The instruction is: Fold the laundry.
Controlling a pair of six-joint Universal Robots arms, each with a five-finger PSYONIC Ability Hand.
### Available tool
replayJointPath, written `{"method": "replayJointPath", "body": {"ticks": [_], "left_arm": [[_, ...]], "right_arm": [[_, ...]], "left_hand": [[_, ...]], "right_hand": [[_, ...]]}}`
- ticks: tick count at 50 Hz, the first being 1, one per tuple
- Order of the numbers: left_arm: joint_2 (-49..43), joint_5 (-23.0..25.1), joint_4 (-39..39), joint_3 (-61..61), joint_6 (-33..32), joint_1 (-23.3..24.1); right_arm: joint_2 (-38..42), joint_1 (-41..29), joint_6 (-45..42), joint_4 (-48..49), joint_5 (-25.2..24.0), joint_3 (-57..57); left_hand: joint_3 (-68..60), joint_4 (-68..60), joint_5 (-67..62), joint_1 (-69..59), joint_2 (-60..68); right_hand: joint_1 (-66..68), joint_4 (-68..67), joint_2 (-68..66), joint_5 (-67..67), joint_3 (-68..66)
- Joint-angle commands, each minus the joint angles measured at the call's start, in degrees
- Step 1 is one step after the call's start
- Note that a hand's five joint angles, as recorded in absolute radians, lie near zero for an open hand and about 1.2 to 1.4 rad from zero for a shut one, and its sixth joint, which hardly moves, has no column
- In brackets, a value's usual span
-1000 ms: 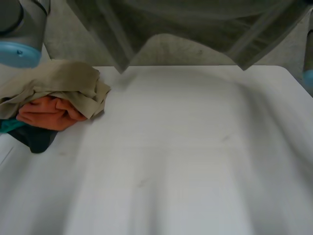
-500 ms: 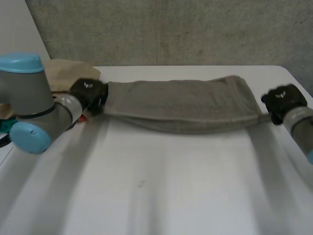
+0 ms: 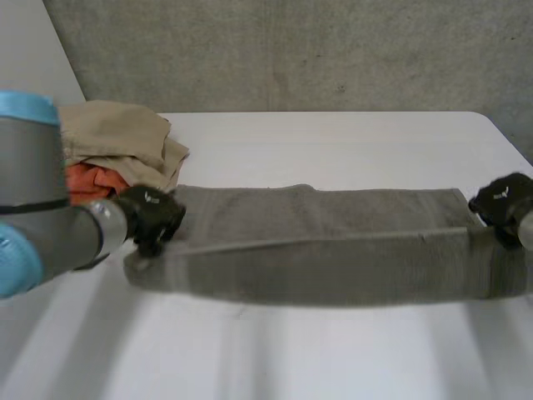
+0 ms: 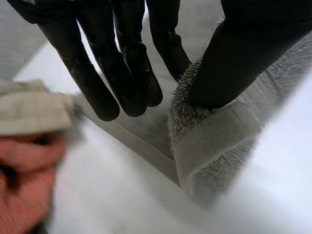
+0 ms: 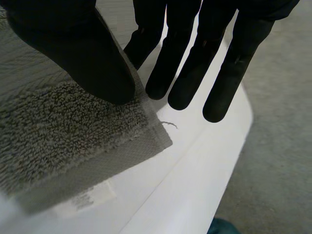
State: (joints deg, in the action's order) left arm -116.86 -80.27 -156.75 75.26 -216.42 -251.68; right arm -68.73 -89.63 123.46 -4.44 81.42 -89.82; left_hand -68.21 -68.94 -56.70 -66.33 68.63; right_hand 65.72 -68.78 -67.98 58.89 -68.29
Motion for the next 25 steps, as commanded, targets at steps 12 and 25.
{"method": "replayJointPath", "body": {"ticks": [12, 25], "left_arm": [[-27.98, -9.03, 3.82, -43.42, 7.06, 4.53], [-40.91, -12.72, 5.93, -62.86, 8.63, 6.38]], "right_arm": [[21.08, -6.34, 11.46, 15.34, 7.00, 22.22], [32.77, -9.07, 12.77, 18.24, 14.64, 33.04]], "left_hand": [[-11.79, -11.06, -13.30, -13.67, 11.37], [58.21, 58.94, 56.70, 56.33, -58.63]], "right_hand": [[14.28, -11.22, -12.02, 11.11, -11.71], [-55.72, 58.78, 57.98, -58.89, 58.29]]}}
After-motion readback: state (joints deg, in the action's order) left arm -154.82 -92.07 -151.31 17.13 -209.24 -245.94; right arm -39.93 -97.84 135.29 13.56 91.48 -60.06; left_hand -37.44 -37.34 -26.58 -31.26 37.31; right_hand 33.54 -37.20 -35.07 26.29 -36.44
